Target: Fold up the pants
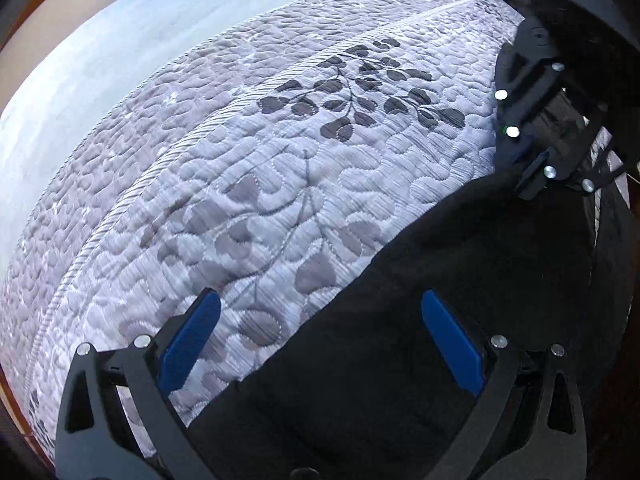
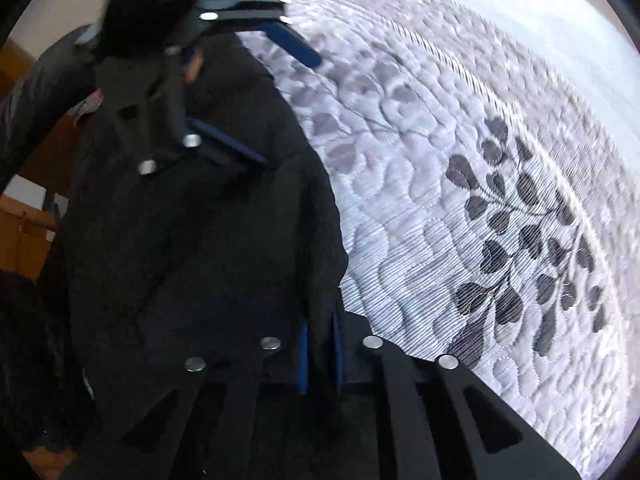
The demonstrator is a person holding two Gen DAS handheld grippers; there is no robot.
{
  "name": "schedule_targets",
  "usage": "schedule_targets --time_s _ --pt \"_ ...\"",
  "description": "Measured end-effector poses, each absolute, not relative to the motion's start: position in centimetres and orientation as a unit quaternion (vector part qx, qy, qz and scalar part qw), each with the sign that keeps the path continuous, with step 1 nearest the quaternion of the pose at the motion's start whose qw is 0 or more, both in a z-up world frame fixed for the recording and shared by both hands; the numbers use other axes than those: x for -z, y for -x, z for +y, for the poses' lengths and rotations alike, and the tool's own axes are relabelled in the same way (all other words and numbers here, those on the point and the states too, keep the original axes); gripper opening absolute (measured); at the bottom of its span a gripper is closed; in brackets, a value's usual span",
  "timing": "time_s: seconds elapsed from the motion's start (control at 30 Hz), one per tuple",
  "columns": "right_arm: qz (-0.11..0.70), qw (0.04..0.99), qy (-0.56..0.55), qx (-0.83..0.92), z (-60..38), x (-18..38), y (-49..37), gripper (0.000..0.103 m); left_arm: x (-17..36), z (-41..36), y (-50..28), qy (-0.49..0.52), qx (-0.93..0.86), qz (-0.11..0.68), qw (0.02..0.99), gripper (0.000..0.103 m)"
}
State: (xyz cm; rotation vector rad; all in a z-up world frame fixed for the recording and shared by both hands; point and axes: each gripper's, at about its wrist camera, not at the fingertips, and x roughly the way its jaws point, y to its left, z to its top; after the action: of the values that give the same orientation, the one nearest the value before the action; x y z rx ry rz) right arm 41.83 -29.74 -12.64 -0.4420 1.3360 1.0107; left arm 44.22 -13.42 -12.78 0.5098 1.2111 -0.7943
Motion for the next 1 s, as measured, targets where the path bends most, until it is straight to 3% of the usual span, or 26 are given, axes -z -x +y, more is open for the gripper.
schedule_targets --time_s 0.23,0.47,0.53,0.57,0.73,0.8,0.87,1.0 --pt "0.53 0.693 0.21 -0.441 -30.2 8.4 -38.4 0.008 11.8 -14.9 -43.9 -0.249 0.415 0.525 0.701 0.1" --pt "0.499 0.726 0.193 -0.432 -31.4 6.0 -37.2 0.008 11.8 -15.5 -43.6 -0.227 0.462 0.564 0.645 0.099" --pt "0.494 0.736 0.186 -0.424 -31.7 5.8 -37.0 0.008 11.8 -15.3 -43.0 -0.221 0.47 0.574 0.633 0.086" --pt "0.49 0.74 0.183 -0.423 -31.8 5.6 -36.8 0.008 11.9 -15.2 -42.7 -0.217 0.478 0.581 0.622 0.068" --pt "0.474 0.762 0.18 -0.403 -31.2 5.0 -35.9 0.008 10.3 -13.8 -41.9 -0.191 0.474 0.586 0.629 0.035" --pt "0.468 0.775 0.176 -0.386 -31.4 4.4 -35.3 0.008 9.1 -13.1 -41.2 -0.194 0.464 0.585 0.637 0.014" --pt "0.457 0.788 0.174 -0.374 -31.2 4.0 -34.3 0.008 7.7 -13.0 -39.8 -0.208 0.455 0.57 0.652 0.009" --pt "0.427 0.817 0.169 -0.349 -30.7 2.1 -31.4 0.009 4.4 -12.6 -36.3 -0.228 0.433 0.53 0.692 0.007"
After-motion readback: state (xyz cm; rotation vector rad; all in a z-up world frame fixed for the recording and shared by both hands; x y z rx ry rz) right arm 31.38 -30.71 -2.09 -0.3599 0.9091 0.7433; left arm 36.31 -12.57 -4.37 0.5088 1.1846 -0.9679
